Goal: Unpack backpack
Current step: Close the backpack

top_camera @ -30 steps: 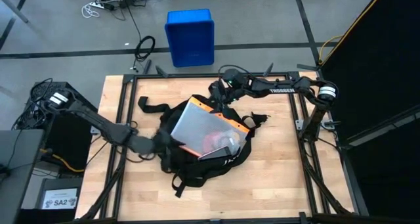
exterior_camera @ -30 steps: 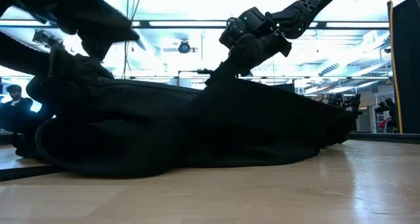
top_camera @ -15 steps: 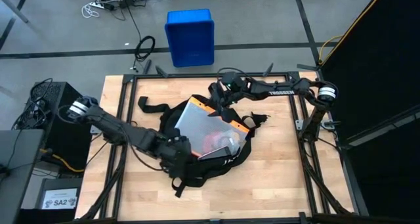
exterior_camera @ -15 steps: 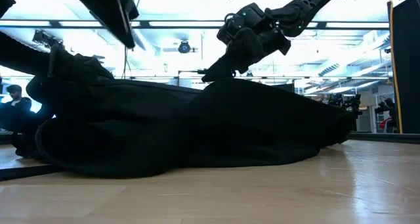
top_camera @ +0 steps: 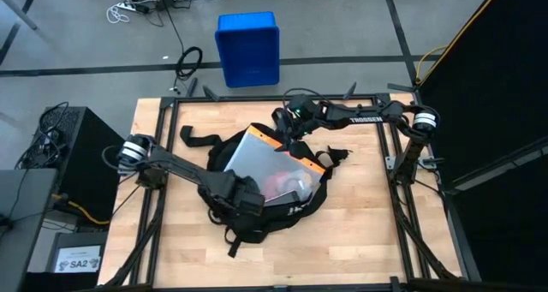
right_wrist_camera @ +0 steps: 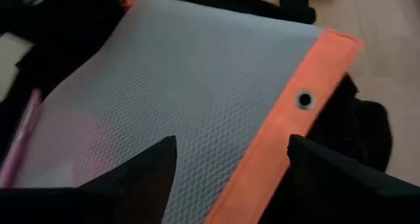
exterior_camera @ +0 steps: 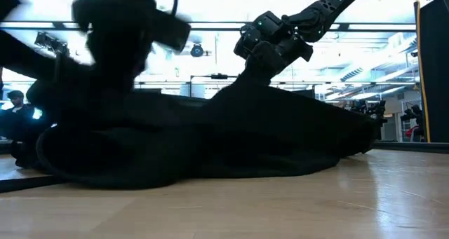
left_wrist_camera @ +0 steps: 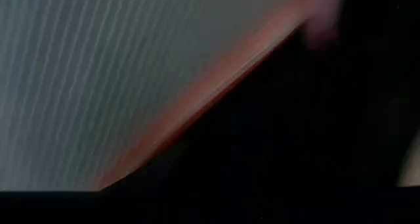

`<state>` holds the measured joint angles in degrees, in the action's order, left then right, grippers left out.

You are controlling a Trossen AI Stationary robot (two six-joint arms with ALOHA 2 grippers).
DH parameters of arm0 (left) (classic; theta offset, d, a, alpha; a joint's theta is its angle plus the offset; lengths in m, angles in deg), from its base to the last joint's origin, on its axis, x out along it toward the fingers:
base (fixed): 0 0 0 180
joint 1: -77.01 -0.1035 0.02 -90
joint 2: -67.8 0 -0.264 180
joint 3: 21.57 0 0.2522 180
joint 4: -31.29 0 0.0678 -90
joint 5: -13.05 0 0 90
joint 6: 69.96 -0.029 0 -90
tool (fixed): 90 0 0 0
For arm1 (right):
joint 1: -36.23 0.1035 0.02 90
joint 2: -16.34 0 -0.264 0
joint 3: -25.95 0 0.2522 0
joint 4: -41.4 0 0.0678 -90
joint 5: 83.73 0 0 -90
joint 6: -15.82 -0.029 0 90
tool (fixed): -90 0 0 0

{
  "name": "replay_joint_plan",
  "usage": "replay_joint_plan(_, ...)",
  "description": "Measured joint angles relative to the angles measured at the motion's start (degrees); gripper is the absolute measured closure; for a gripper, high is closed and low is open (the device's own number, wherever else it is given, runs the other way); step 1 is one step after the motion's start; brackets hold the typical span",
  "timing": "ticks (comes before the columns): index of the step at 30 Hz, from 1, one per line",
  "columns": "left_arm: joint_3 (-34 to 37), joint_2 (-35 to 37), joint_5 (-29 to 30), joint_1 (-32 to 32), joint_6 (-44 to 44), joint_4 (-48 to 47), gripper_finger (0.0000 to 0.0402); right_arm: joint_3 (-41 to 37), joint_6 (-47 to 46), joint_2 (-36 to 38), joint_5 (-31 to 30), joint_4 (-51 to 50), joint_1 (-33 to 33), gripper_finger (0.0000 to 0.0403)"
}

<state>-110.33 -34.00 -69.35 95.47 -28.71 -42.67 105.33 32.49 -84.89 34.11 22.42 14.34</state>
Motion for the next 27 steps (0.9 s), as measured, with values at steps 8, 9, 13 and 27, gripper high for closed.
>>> replay_joint_plan(8,0.26,-0.1,2.98,2.16,6.06,-17.2,0.0203,0.0,0.09,0.0,0.06,-0.01,2.03,0.0145)
replay_joint_plan(9,0.26,-0.09,3.75,2.61,6.98,-18.67,0.0203,0.0,0.21,0.0,0.1,-0.01,2.32,0.0144)
replay_joint_plan(13,2.31,1.27,7.27,3.68,9.96,-21.11,0.0203,0.0,0.78,0.0,0.24,0.43,2.99,0.014)
replay_joint_plan(27,28.7,21.27,5.82,3.66,19.16,-4.16,0.0204,0.0,0.5,0.0,0.19,0.3,3.02,0.0158)
